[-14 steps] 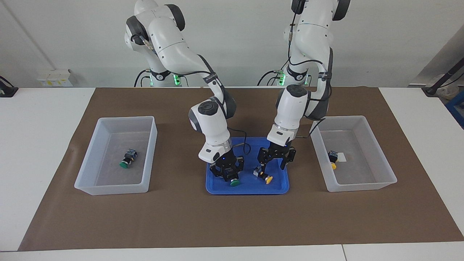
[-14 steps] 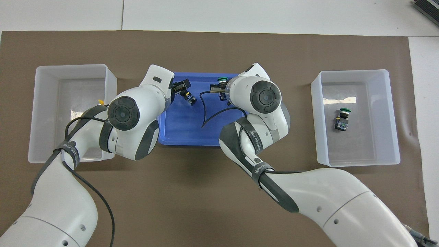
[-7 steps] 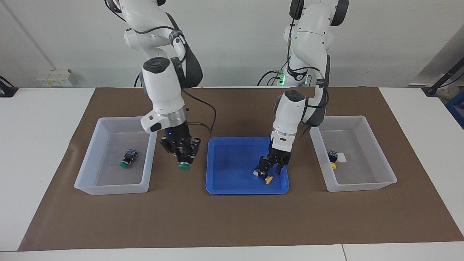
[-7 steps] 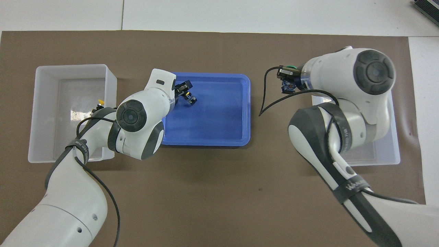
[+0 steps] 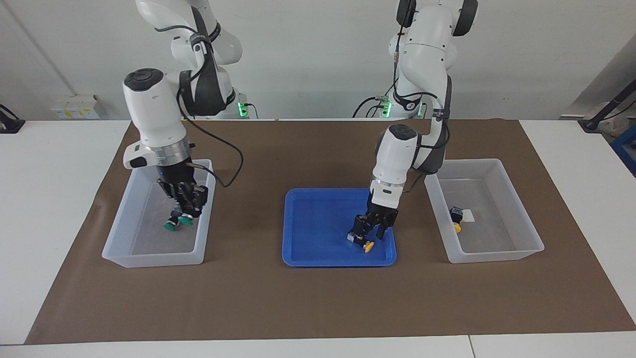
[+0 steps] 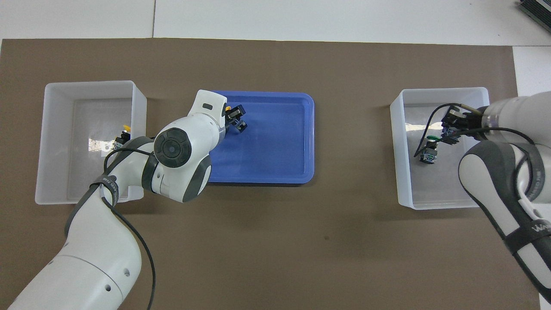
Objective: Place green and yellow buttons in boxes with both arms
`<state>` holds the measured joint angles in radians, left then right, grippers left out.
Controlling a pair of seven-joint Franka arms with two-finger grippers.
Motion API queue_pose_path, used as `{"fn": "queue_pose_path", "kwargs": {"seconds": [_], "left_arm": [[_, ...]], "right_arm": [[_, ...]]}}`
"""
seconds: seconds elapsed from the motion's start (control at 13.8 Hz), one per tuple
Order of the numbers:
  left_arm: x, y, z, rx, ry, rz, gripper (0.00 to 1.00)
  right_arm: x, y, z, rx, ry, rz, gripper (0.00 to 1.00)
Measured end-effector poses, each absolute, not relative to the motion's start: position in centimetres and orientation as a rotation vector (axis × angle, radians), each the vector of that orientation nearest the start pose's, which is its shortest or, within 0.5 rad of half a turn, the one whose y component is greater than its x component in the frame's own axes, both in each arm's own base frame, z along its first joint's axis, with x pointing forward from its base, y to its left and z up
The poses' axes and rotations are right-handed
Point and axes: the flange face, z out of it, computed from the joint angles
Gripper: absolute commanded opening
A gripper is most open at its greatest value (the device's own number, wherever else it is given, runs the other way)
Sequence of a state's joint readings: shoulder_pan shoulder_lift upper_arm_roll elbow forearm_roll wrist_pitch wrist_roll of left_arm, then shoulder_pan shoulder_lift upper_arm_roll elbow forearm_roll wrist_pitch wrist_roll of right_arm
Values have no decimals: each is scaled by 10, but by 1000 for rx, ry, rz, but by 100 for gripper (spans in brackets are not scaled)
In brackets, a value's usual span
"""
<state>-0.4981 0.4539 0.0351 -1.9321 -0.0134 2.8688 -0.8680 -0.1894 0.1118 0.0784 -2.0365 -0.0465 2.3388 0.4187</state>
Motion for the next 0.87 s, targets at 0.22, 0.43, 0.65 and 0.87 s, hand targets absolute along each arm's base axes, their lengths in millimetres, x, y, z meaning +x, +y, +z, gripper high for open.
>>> {"fn": "queue_pose_path", "kwargs": {"seconds": [0.22, 0.43, 0.65, 0.87], "left_arm": [[593, -299, 303, -3297, -716, -662, 36], [593, -299, 304, -3298, -725, -665, 9], [593, -299, 304, -3298, -726, -667, 0], [596, -299, 308, -3299, -729, -682, 0]], "right_arm": [[569, -88, 368, -3031, 780, -293, 0], [572, -92, 333, -3050, 657, -362, 0], [576, -96, 306, -3054, 626, -360, 0], [575, -92, 299, -3057, 612, -338, 0]]}}
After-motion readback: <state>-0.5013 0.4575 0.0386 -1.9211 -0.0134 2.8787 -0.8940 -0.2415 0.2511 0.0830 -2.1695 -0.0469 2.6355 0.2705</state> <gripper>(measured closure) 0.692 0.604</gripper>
